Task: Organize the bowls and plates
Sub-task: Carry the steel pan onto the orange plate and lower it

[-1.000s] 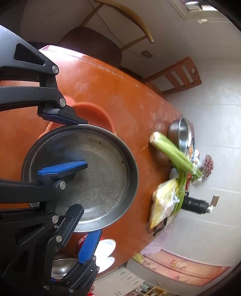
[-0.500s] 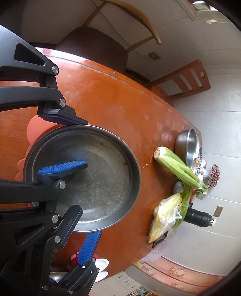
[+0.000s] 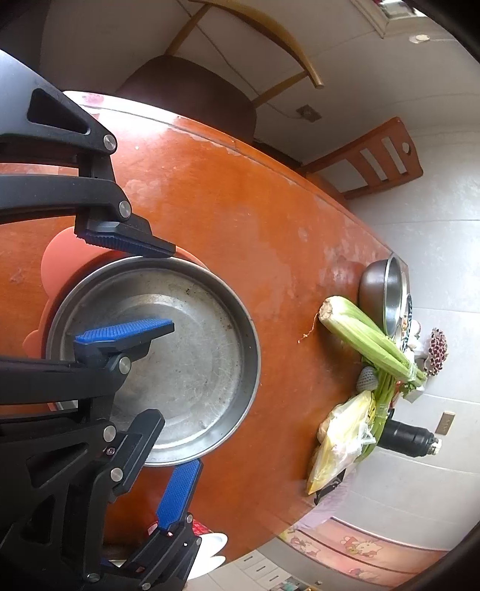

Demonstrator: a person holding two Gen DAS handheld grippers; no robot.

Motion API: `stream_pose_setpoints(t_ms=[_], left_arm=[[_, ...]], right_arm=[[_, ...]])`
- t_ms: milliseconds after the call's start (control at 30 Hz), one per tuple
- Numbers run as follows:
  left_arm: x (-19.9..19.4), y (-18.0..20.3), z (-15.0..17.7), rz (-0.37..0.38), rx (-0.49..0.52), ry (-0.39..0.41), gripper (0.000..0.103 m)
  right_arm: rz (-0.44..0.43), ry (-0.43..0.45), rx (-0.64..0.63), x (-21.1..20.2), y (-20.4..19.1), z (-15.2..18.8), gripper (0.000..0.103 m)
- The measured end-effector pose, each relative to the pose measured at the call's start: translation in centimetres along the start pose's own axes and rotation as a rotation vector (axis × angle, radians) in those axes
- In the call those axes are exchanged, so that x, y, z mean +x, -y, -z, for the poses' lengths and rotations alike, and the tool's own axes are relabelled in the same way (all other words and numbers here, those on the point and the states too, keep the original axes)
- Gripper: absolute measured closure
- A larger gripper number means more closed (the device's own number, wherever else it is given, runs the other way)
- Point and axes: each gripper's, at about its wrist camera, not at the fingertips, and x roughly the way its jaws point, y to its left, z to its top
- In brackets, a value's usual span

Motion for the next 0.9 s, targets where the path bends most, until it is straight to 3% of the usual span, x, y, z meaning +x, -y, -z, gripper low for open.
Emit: stream_pose_setpoints(t_ms=[300,433,567,900], left_arm=[[-0.6,-0.4,0.2,0.032,-0.025,0.014,0.067],[-1.3,-1.2,0.1,0.012,-0.043,0.026,0.064],[-1.7,-2.4,0.1,-0.002,-0.079,0.027,0.053],[0.4,-3.8,0.6,0.035,-0.147,-0.053,0.048]], right_arm=[[0.013,-0.02,0.008,0.8,0.3,0.1,0.056],[0.021,-0.007,0.023,0.5,0.7,0.2,0.056],[0.028,0.004,0.057,-0.2,1.5,0.2,0.055],[0.01,-0.034,0.121,0.3,2.9,1.1,0.05]])
